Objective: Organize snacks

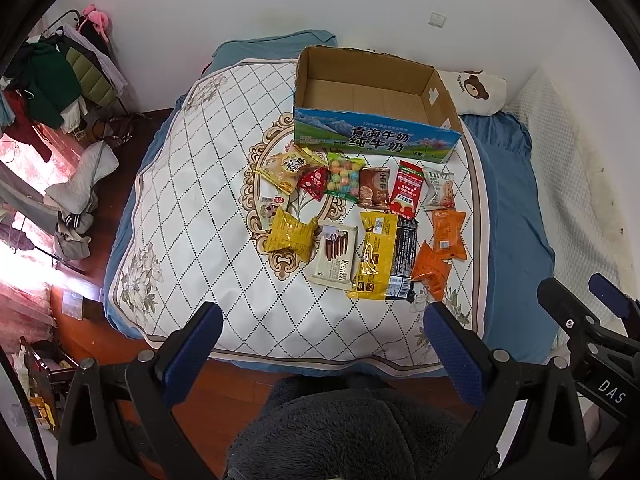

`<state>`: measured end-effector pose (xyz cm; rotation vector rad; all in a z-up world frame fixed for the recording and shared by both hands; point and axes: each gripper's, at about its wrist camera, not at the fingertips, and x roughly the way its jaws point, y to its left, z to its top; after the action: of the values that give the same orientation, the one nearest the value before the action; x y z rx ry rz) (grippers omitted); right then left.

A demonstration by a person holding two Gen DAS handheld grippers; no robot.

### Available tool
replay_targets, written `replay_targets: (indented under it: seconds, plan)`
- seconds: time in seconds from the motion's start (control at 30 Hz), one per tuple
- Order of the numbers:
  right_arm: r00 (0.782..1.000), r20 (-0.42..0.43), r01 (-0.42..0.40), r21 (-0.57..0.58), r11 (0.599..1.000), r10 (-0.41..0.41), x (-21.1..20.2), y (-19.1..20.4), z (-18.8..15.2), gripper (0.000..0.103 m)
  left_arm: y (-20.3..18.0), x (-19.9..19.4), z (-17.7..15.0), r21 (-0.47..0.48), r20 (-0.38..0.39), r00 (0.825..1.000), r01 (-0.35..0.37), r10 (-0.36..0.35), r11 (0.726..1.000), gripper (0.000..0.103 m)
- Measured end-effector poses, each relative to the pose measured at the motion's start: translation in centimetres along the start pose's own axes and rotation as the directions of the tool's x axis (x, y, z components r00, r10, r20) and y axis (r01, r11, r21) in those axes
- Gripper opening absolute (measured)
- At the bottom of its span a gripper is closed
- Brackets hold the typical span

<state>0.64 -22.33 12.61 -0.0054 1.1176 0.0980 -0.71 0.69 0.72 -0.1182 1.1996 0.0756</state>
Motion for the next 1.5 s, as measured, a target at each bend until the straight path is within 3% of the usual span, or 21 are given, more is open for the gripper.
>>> replay_targets:
  seconds: [0.73, 0.93, 1.13, 1.23, 1.3, 1.37, 1.4, 1.5]
  plan:
    - [1.0, 0.009, -0.008, 0.002, 1.0, 0.008, -0.3, 0.5, 0.4, 0.103, 0.3, 0.1, 0.0, -0.001, 0.002, 1.0, 0.005, -0.005, 1.0, 0.103]
    - [1.0, -0.001, -0.009, 0.019, 1.0, 0.009, 0.7, 0.2, 0.4, 0.103, 1.2, 1.7, 1.0, -0.017, 0.023, 1.0, -0.019, 0.019, 1.0, 0.103]
    - [0.997, -0.065, -0.038, 0.088, 0.995, 0.044, 6.6, -1.2, 0.5, 0.103, 1.8, 7.5, 2.3, 0.029, 0.002, 0.99, -0.144, 0.144, 0.989, 0.103]
    - [0.993, -0.101, -0.044, 0.1, 0.994, 0.054, 10.8, -1.0, 0.3, 0.103, 2.6, 11.3, 2.6, 0.034, -0.051, 0.986, -0.155, 0.157, 0.987, 0.103]
    - [0.989, -0.129, -0.062, 0.109, 0.992, 0.076, 14.0, -0.7, 0.2, 0.101, 2.9, 13.8, 2.8, 0.032, -0.092, 0.988, -0.119, 0.122, 0.992, 0.097]
    - [0.977, -0.169, -0.106, 0.137, 0.985, 0.128, 17.2, -0.6, 0.0, 0.082, 2.6, 16.6, 3.2, 0.033, -0.151, 0.987, -0.058, 0.062, 0.998, 0.085]
    - [0.974, -0.178, -0.114, 0.15, 0.982, 0.14, 18.5, -0.7, -0.2, 0.078, 2.3, 17.8, 3.4, 0.028, -0.174, 0.984, -0.02, 0.025, 0.999, 0.083]
    - [0.963, -0.229, -0.105, 0.164, 0.981, 0.141, 22.2, -0.8, -0.7, 0.076, 0.6, 22.1, 4.3, 0.04, -0.237, 0.971, 0.033, -0.022, 0.999, 0.083]
